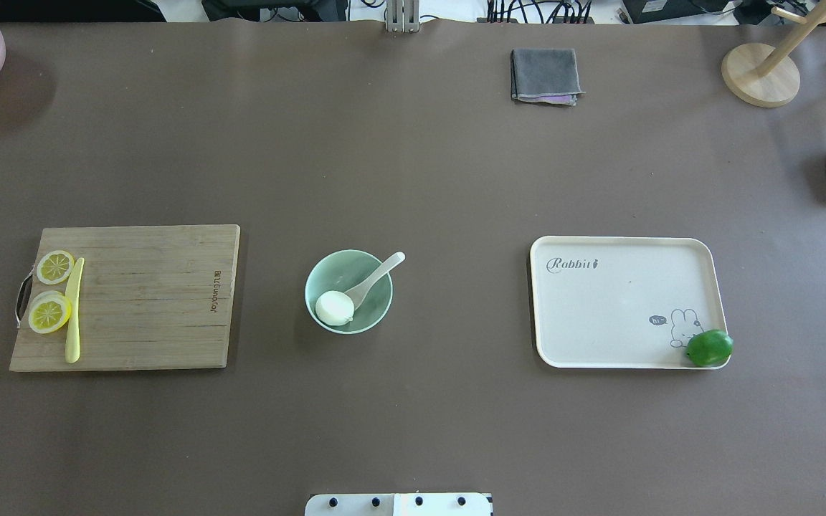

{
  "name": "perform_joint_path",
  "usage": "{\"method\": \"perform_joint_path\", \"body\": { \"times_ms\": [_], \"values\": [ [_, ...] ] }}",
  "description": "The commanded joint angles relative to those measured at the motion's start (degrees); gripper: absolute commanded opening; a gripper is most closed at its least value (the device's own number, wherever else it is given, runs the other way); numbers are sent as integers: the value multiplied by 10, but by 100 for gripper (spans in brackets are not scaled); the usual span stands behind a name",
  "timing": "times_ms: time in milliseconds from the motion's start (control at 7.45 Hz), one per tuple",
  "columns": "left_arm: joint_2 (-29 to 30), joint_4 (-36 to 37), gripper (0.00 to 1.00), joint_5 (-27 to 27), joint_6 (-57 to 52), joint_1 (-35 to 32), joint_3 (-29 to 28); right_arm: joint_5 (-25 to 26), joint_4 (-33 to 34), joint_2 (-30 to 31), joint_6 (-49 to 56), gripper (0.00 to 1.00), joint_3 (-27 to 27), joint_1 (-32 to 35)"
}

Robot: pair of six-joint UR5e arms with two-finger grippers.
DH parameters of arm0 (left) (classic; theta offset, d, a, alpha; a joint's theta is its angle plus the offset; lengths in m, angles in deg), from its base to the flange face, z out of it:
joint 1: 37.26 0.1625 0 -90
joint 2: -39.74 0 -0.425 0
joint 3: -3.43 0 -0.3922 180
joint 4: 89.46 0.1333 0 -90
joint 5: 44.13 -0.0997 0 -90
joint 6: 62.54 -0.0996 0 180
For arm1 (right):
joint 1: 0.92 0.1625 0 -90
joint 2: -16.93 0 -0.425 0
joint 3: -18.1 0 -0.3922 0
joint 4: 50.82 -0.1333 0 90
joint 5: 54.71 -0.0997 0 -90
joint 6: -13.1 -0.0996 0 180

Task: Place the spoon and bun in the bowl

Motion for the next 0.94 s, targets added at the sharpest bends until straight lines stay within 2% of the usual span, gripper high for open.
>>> {"method": "perform_joint_path", "body": {
  "times_ms": [0, 805],
  "values": [
    [0, 0, 99, 0, 0, 0, 0, 0, 0, 0, 0, 100, 1, -6],
    [0, 0, 99, 0, 0, 1, -1, 1, 0, -1, 0, 100, 1, -20]
  ]
}}
